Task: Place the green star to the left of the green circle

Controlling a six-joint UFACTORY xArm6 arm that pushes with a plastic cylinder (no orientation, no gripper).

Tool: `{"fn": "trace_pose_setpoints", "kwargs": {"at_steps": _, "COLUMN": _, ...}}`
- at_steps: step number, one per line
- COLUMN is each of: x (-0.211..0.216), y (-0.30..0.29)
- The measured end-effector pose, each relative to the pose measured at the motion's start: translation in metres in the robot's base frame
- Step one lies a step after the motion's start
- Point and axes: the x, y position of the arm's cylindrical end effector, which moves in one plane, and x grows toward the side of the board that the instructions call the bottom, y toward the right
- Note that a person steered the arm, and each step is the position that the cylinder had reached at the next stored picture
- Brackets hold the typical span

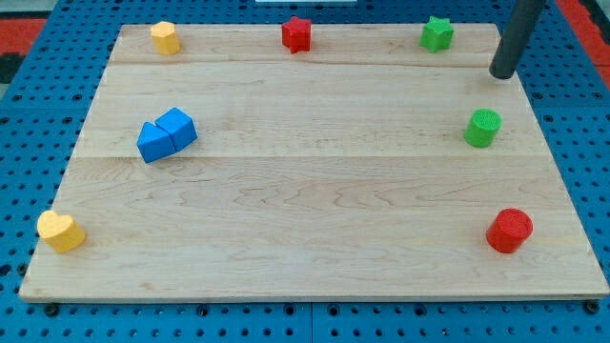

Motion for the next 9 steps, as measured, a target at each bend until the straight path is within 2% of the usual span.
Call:
{"fn": "trace_pose_setpoints", "kwargs": {"at_steps": 1, "x": -0.001, "y": 0.003}}
{"fn": "trace_pose_setpoints", "kwargs": {"at_steps": 2, "x": -0.026, "y": 0.028}}
{"fn": "trace_pose_setpoints", "kwargs": {"at_steps": 3, "x": -0.098, "y": 0.066}}
{"fn": "trace_pose_setpoints", "kwargs": {"at_steps": 4, "x": -0.105, "y": 0.06}}
{"fn": "trace_pose_setpoints", "kwargs": {"at_steps": 6, "x": -0.108, "y": -0.056}}
{"fn": "trace_pose_setpoints", "kwargs": {"at_steps": 7, "x": -0.089, "y": -0.135}}
{"fn": "trace_pose_setpoints", "kwargs": {"at_steps": 8, "x": -0.064, "y": -0.187}}
{"fn": "trace_pose_setpoints", "kwargs": {"at_steps": 9, "x": -0.06, "y": -0.188}}
